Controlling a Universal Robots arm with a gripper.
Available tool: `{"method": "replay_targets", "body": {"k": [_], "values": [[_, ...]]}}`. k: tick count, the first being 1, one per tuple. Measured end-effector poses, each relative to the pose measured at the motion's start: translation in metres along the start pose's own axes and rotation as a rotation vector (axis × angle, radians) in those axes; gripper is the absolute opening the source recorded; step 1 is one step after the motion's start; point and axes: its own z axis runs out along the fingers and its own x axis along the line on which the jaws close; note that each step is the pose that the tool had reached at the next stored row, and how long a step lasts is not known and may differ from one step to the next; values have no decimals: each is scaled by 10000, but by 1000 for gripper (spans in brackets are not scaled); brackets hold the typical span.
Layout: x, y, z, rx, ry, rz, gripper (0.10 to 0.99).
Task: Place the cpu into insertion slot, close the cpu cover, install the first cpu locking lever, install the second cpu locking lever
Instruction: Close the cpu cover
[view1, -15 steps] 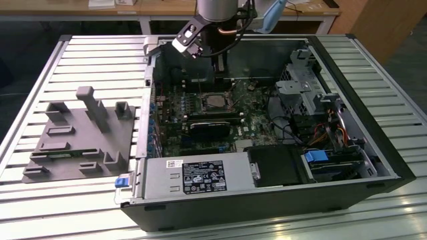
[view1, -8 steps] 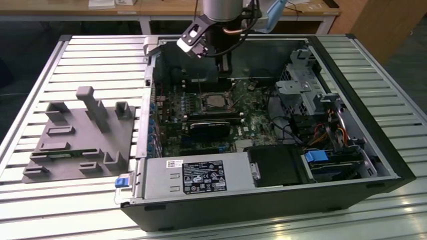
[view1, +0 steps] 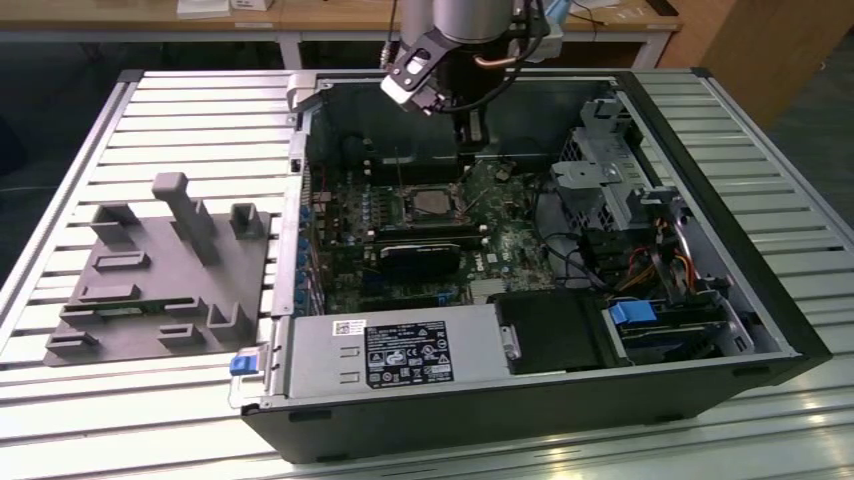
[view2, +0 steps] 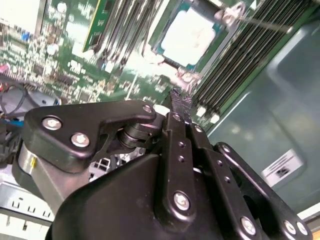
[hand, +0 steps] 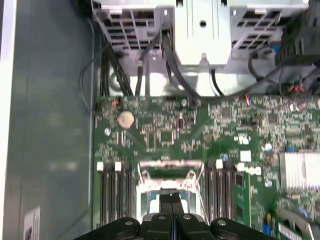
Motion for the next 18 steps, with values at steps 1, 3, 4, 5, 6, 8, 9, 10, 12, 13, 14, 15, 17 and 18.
{"method": "replay_targets", "body": {"k": [1, 3, 4, 5, 6, 8, 9, 10, 12, 13, 14, 15, 17, 18], "values": [[1, 34, 3, 2, -1, -1, 102], [3, 106, 9, 7, 0, 0, 102], [4, 140, 12, 10, -1, -1, 102], [5, 172, 15, 13, 0, 0, 102], [6, 205, 18, 16, 0, 0, 102], [8, 275, 23, 26, -3, 0, 102], [9, 309, 26, 30, -4, 0, 102], [10, 340, 29, 34, -3, 0, 102], [12, 400, 36, 41, -1, 0, 102], [13, 421, 38, 42, -1, 1, 102], [13, 437, 41, 43, -2, 3, 102], [14, 450, 45, 43, -2, 7, 102], [14, 471, 57, 44, -3, 14, 102], [14, 479, 64, 43, -3, 20, 102]]}}
